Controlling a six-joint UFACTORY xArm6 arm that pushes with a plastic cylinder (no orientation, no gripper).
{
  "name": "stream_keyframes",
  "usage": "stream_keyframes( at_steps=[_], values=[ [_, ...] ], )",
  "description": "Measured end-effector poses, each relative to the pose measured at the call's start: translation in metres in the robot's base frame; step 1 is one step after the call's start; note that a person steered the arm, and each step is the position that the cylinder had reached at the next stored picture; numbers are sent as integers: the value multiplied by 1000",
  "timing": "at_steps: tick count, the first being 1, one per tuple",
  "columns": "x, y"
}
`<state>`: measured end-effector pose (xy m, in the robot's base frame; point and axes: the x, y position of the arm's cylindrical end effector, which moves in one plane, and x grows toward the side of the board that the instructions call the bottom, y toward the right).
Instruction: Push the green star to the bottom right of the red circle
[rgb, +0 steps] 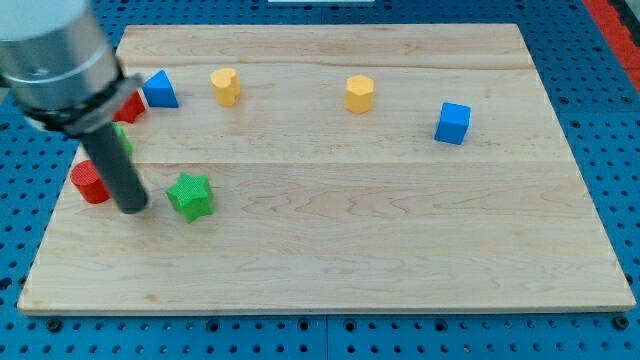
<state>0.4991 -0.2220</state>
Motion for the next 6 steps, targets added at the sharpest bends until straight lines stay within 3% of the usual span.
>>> stream_keyframes(
  at_steps=[1,3,4,5,6],
  values=[
    [-2,70],
    [-21,79],
    [-33,158],
    [-17,163],
    [-32,123]
  ],
)
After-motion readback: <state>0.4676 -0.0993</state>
